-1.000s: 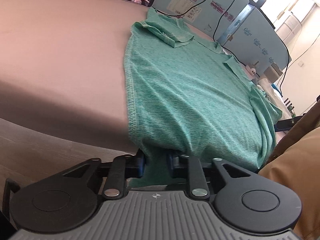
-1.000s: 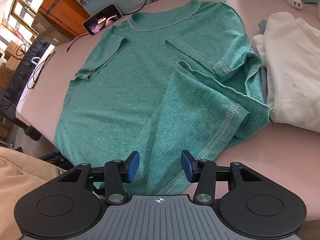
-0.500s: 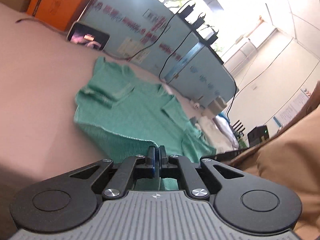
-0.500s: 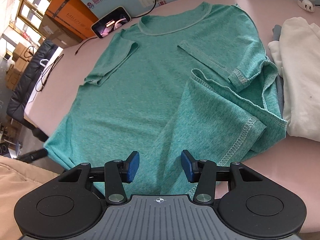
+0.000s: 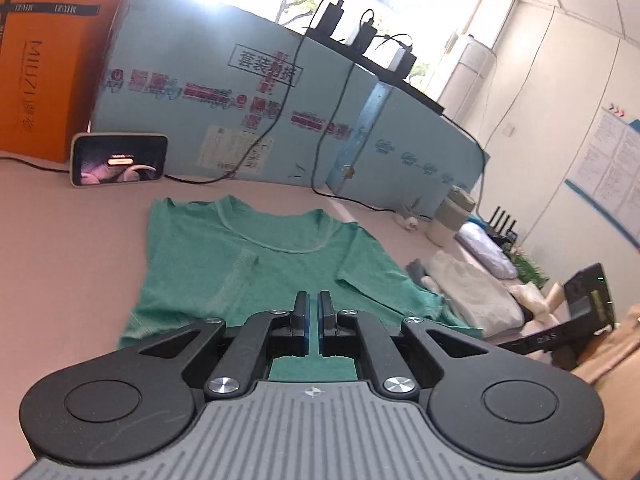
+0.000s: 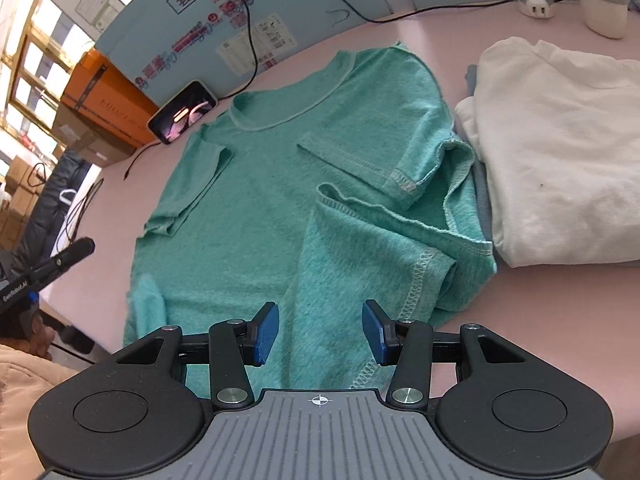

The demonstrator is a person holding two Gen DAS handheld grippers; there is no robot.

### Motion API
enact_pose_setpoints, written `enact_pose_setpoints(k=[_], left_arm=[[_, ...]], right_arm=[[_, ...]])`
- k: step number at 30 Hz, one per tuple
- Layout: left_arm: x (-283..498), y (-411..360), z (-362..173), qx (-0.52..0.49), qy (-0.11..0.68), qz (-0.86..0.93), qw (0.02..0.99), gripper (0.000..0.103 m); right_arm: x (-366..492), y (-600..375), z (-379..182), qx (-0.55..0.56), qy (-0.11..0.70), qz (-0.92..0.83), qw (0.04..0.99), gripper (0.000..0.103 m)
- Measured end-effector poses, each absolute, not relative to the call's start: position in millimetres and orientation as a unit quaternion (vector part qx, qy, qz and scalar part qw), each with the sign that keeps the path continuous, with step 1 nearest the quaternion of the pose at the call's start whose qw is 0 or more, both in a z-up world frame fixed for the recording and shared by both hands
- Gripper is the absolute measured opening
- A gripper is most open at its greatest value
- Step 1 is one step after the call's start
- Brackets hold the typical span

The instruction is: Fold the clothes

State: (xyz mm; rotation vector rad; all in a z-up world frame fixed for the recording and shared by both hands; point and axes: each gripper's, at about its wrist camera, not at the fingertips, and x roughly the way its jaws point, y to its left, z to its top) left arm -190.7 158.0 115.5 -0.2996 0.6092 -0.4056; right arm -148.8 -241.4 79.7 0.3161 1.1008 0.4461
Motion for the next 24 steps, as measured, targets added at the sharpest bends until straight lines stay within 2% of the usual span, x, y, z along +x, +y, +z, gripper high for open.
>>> enact_pose_setpoints(k=[3,5,13,18,24], left_arm=[[-189,167,114,-0.130,0.328,-0.186,0.917,0.016],[-197,170,108,-0.123,0.356,-0.186,0.907,0.040],[-246,176,62,-0.163,0.467,-0.170,0.852,0.039],[-271,179,47,-0.200,0.480,-0.154,0.840,0.038],[-287,180,39,-0.215,0.485,-0.138,0.836,0.037]], right_arm=[[-150,-245,83,0.146,0.505,0.199,0.827,0.047],[-152,-249,85,0.146,0.499,0.190,0.833,0.047],[-149,-275,85,0.153,0.479,0.148,0.852,0.047],[-140,-269,86,0.091,0.472,0.164,0.861,0.047],[-132,-270,72,0.083,0.491,0.162,0.852,0.045]])
